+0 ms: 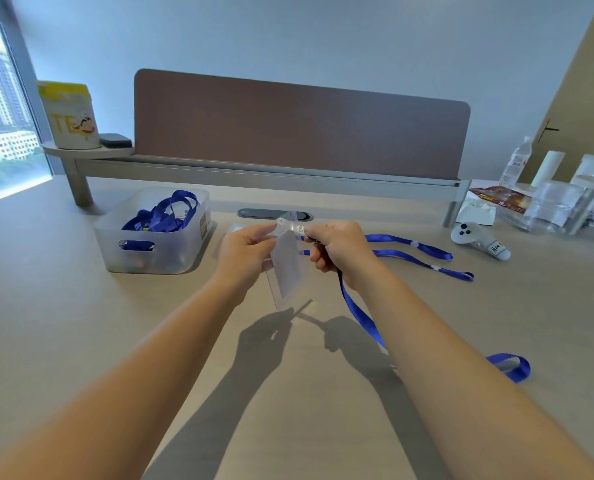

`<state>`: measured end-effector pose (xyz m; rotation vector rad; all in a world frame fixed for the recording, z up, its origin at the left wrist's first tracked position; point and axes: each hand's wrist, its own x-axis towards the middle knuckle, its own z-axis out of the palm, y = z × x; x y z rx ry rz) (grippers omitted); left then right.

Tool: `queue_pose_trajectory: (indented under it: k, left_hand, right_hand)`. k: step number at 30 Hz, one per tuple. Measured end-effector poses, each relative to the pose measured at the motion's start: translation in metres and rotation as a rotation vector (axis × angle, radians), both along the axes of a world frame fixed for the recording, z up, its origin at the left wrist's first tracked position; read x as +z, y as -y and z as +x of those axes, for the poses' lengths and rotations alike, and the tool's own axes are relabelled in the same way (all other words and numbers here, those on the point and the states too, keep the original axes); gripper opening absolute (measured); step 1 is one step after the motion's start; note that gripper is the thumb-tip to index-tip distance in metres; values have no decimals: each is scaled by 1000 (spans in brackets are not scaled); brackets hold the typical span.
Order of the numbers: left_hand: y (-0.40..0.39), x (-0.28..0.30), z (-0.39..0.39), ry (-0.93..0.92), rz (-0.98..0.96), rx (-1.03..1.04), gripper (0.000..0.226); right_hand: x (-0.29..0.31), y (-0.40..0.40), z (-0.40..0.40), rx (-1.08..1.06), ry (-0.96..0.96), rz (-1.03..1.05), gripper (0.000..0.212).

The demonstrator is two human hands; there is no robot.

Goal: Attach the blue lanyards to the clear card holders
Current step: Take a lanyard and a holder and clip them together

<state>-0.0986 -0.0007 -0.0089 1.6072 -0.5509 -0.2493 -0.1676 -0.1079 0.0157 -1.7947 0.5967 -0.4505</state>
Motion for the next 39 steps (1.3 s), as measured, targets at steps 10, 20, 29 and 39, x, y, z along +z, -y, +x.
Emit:
queue_pose_trajectory:
  k: [10, 20, 29, 39]
  left_hand:
    - [0, 3, -3, 49, -26, 39, 38]
    - [-12, -6, 4, 820, 258, 215, 36]
    - [-32, -2, 16, 1382, 685, 166, 50]
    - [-31, -2, 11, 1166, 560, 133, 50]
  right_hand:
    - [7, -10, -1, 24, 4, 42, 29]
    - [10, -15, -2, 138, 41, 212, 26]
    - [9, -18, 0, 137, -15, 174, 28]
    - [5, -21, 8, 141, 56, 180, 11]
